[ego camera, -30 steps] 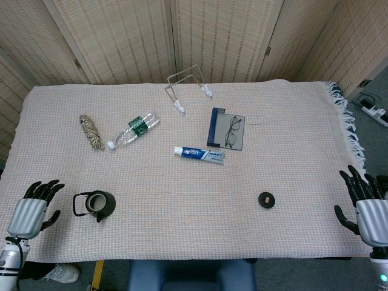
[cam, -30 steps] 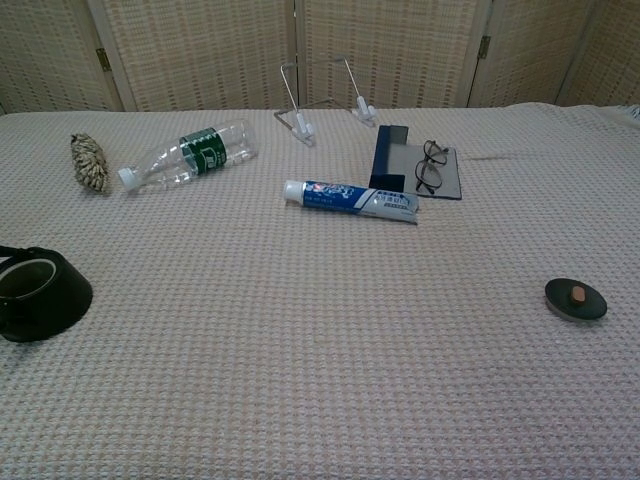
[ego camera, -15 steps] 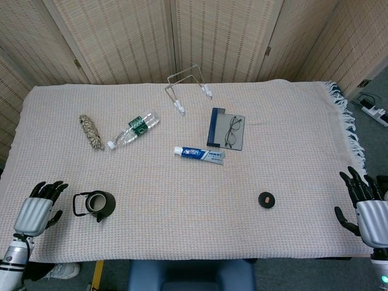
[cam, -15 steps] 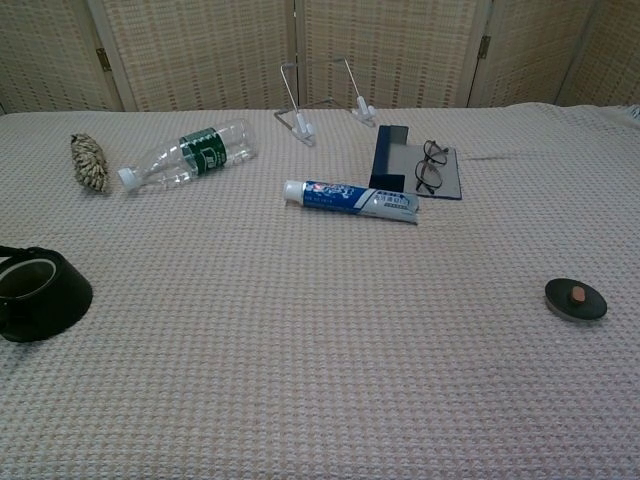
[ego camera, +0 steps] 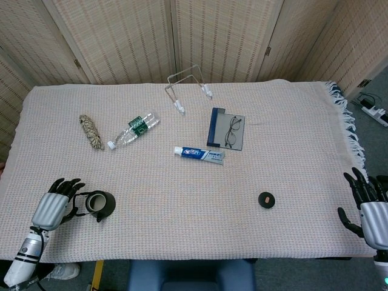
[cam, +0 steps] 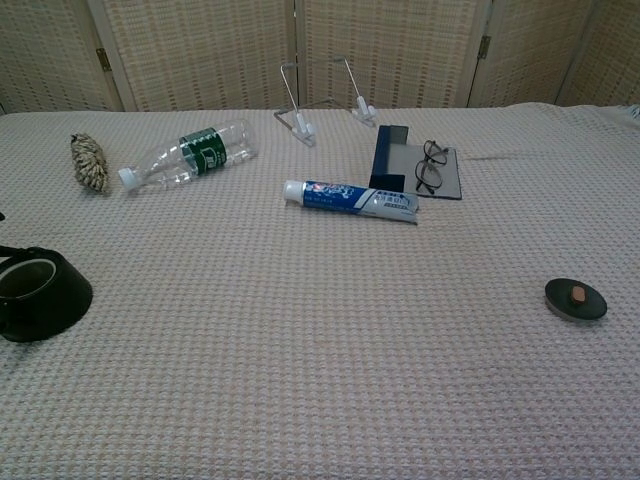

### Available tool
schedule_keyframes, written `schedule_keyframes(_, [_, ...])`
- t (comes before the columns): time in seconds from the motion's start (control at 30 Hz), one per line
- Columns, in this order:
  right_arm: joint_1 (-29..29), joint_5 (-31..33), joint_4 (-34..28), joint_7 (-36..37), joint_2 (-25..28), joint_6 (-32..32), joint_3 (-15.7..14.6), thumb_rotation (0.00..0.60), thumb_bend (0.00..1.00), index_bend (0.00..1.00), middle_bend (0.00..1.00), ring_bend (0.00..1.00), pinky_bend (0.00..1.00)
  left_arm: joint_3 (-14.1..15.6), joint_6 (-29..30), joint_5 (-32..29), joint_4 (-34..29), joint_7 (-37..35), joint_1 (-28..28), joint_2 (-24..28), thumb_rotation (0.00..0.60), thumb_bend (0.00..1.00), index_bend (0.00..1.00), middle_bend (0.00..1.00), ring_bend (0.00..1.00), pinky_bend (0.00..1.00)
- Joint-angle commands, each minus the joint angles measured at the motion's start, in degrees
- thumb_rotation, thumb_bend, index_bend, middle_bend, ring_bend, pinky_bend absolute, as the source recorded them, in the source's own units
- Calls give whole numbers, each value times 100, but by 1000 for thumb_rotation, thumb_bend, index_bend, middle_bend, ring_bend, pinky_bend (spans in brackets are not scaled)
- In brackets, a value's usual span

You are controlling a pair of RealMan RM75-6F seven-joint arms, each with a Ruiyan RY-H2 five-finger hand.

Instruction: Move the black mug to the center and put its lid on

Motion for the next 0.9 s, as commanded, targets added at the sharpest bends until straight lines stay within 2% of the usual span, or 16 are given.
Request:
schedule_keyframes(0.03, [9,13,13,2,-16,-41,-6,600,405,8,49,197,87,16,0,62,100,-127,-76,-92,600,292,206,131,184,126])
schedule_keyframes(0.3, [44,51,30,-13,-46,-131,1,600,406,37,50,199,87,-5,182,197,270,-554,-217,-252,600,292,322,183,239,149])
schedule_keyframes(0.53, [58,78,54,10,-52,-175,7,600,405,52,51,201,87,-1,258,293,123,-768,-342,-228,600,299,445,210,256,150])
schedule_keyframes(0.9, [35,32,60,90,-10,-93,21,600,406,59,51,201,87,-14,584,547,43,-1219,-540,-354,600,427,636,290,320,166])
